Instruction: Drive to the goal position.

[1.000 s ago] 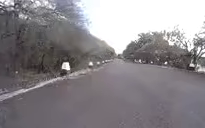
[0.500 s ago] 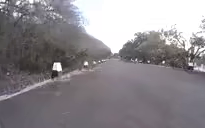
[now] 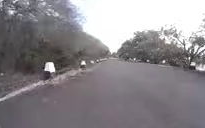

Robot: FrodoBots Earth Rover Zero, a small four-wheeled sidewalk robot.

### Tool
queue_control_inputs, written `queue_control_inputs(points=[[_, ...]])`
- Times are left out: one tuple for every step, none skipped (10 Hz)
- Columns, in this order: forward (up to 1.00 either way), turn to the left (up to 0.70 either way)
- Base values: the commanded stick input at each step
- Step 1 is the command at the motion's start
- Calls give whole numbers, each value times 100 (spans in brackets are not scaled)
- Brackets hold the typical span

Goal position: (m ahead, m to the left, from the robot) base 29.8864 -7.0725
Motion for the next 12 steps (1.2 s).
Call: queue_control_inputs(points=[[69, 0], [68, 0], [68, 0], [69, 0], [69, 0], [69, 0], [69, 0], [69, 0], [69, 0], [69, 0], [69, 0], [69, 0]])
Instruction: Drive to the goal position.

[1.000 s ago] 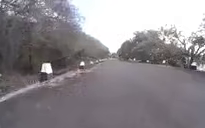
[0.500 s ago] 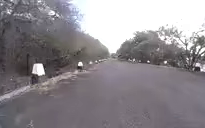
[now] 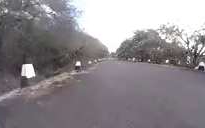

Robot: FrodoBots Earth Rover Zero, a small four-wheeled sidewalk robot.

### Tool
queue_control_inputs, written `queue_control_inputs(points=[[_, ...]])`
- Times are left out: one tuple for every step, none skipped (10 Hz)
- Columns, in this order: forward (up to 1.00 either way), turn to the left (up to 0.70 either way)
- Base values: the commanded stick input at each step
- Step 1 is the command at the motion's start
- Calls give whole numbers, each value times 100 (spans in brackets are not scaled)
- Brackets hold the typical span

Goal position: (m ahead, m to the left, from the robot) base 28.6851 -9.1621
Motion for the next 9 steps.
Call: queue_control_inputs(points=[[69, 0], [70, 0], [70, 0], [70, 0], [70, 0], [70, 0], [70, 0], [70, 0], [70, 0]])
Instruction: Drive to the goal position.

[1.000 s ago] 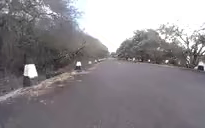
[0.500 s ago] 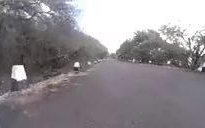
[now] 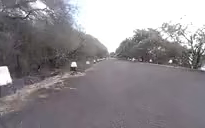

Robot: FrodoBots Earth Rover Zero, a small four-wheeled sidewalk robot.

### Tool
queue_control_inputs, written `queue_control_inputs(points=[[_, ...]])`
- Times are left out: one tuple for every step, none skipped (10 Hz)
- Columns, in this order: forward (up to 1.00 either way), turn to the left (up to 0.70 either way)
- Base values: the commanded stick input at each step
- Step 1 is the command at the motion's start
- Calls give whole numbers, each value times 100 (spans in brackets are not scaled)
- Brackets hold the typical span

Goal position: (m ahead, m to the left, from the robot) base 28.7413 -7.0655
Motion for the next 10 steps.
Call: queue_control_inputs(points=[[70, 0], [70, 0], [70, 0], [70, 0], [70, 0], [70, 1], [70, 2], [70, 1], [70, 1], [70, 0]])
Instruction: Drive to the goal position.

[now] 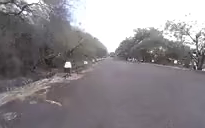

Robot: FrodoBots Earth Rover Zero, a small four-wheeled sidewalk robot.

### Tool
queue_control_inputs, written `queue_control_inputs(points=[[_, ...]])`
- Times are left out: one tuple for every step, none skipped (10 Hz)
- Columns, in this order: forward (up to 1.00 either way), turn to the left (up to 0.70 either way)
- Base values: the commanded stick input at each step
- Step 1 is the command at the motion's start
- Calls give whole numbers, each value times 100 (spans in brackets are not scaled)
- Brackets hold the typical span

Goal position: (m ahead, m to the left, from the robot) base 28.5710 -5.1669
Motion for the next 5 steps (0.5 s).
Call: queue_control_inputs(points=[[70, 0], [70, 0], [70, 0], [70, 0], [70, 0]])
